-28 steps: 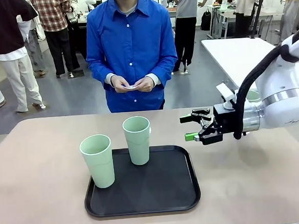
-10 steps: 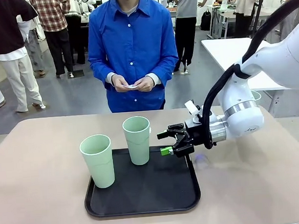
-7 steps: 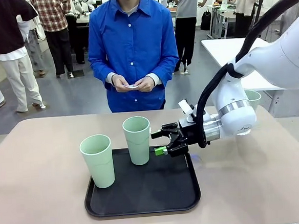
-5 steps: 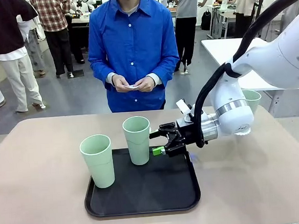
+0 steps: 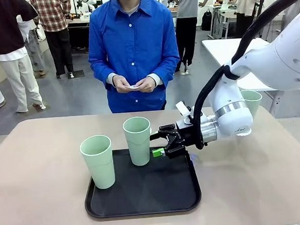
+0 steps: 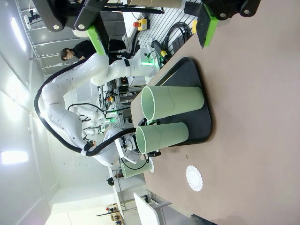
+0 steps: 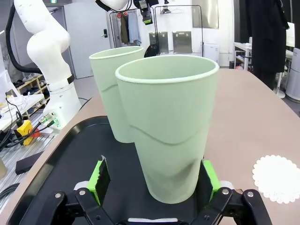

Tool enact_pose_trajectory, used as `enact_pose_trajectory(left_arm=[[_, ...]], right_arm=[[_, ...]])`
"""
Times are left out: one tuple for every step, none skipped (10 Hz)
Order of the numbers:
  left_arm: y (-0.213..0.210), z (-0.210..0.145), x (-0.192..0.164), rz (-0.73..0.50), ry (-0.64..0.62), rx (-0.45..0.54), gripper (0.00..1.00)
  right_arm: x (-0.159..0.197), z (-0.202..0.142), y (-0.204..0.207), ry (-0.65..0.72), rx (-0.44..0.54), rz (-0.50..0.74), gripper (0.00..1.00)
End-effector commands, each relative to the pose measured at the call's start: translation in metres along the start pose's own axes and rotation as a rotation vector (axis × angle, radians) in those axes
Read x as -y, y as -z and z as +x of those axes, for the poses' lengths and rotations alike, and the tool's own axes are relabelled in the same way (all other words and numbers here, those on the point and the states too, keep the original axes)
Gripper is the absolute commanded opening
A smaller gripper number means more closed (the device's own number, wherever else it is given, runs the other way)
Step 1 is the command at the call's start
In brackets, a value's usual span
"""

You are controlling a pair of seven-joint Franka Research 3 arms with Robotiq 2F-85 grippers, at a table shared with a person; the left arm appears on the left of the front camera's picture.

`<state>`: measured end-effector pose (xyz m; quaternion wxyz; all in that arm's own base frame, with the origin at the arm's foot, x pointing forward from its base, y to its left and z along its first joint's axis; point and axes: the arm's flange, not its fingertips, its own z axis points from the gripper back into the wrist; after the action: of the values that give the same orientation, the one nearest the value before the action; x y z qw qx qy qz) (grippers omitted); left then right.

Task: Place coasters on the table and set cups on them.
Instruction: Take one Reusable plastic cup from the Flat Tray and place it on a coaster set by the human.

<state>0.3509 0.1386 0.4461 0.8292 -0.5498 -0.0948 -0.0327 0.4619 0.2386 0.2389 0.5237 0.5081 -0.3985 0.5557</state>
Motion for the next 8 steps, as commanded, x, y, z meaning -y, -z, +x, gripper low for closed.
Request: enact_pose_trajectory(left_arm=[[-0.001, -0.001, 0.001, -0.012, 0.008, 0.004, 1.0], [-0.001, -0.001, 0.001, -0.012, 0.008, 0.004, 1.0], [-0.001, -0.001, 0.001, -0.012, 0.008, 0.004, 1.0], [-0.001, -0.001, 0.001, -0.012, 0.008, 0.004, 1.0], [-0.001, -0.001, 0.001, -0.012, 0.008, 0.004, 1.0], [-0.001, -0.001, 0.001, -0.012, 0.008, 0.004, 1.0], [-0.001, -0.001, 0.001, -0.012, 0.008, 0.004, 1.0], [-0.001, -0.001, 0.001, -0.012, 0.008, 0.004, 1.0]], right_arm=[[0.01, -0.009, 0.014, -0.019, 0.015, -0.049, 1.0], [0.012, -0.011, 0.018, -0.019, 0.01, -0.048, 1.0], [0.014, -0.013, 0.021, -0.022, 0.008, -0.048, 1.0], [0.017, -0.015, 0.024, -0.025, 0.004, -0.049, 1.0], [0.019, -0.016, 0.026, -0.024, 0.005, -0.049, 1.0], [0.019, -0.016, 0.03, -0.025, 0.003, -0.042, 1.0], [0.02, -0.017, 0.033, -0.024, 0.0, -0.038, 1.0], [0.021, -0.017, 0.036, -0.028, 0.0, -0.035, 1.0]])
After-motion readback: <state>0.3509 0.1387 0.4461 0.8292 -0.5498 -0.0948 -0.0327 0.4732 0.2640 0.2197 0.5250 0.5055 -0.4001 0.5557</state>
